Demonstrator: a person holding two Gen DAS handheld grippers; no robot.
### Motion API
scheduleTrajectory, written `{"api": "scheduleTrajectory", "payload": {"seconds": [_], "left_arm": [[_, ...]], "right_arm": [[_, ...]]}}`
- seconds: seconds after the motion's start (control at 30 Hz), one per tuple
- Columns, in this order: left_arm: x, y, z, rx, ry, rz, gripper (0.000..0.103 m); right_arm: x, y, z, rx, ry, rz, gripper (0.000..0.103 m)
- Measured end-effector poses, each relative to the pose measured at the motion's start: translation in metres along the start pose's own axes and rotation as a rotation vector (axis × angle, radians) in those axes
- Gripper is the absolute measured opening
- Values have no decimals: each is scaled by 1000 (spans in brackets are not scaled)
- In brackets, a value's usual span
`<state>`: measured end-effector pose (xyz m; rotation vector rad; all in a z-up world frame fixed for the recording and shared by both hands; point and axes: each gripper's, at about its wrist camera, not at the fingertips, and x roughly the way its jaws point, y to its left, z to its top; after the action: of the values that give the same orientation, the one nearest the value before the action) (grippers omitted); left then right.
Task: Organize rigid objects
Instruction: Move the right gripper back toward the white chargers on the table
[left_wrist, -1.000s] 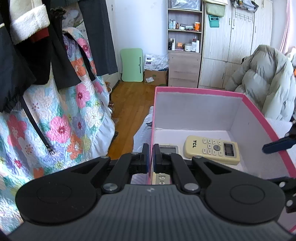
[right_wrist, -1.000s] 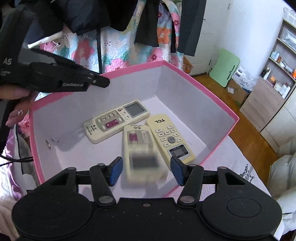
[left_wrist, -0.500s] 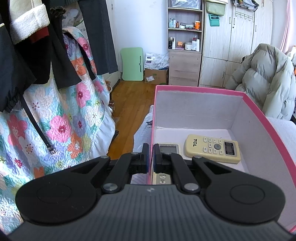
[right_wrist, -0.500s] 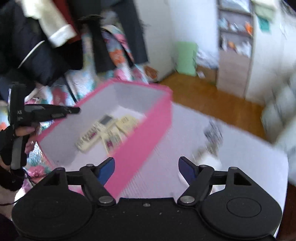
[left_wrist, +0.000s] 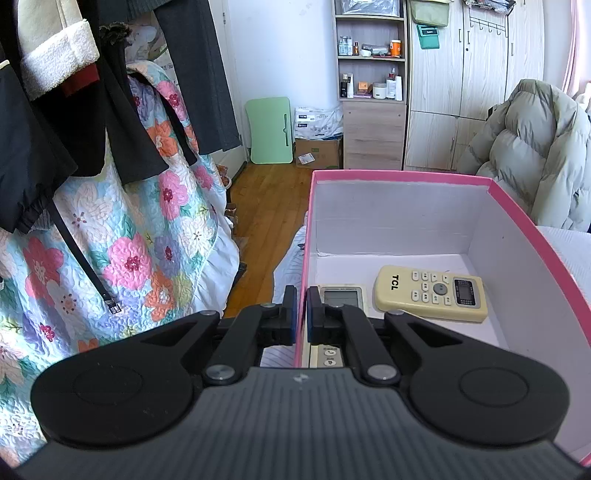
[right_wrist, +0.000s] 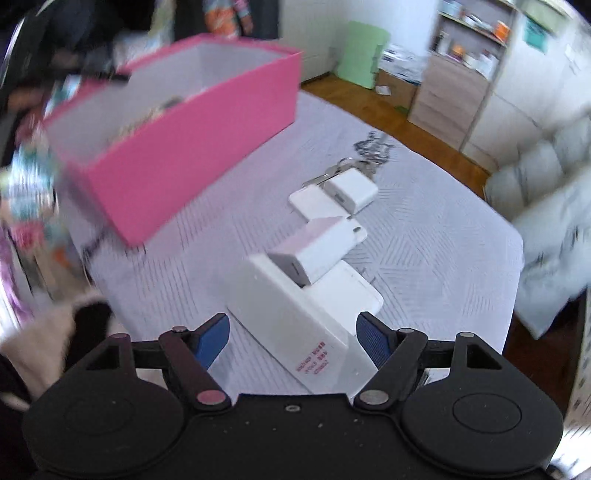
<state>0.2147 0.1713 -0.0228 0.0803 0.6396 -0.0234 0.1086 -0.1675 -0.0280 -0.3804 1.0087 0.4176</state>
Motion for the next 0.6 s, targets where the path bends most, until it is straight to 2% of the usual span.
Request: {"api": "scheduleTrajectory", "payload": {"seconds": [0.1,0.2,0.3,0.37,0.4,0.47,0.53,0.6], "left_arm": [[0,-1,1,12,0,9,4],[-1,-2,2,17,2,16,5],[0,-3,2,17,1,14,5],[0,-3,2,17,2,16,5],[0,-3,2,18,2,17,5],[-1,-3,2,19,2,18,5],[-1,-3,2,16,1,16,5],[-1,-3,3,9,3,14,5]], "right_arm": [[13,0,4,-96,13,-27,82],[18,-9,5,-106,36,-5,82],[22,-8,1,-120,82,9,70],[15,0,-4,-152,68,-4,55],[12,3,-5,-154,63,-11,53],[5,6,-6,-125,51,-15,39],[-1,7,-6,-84,33,-4,32],[-2,10,-5,-66,33,-3,30]]}}
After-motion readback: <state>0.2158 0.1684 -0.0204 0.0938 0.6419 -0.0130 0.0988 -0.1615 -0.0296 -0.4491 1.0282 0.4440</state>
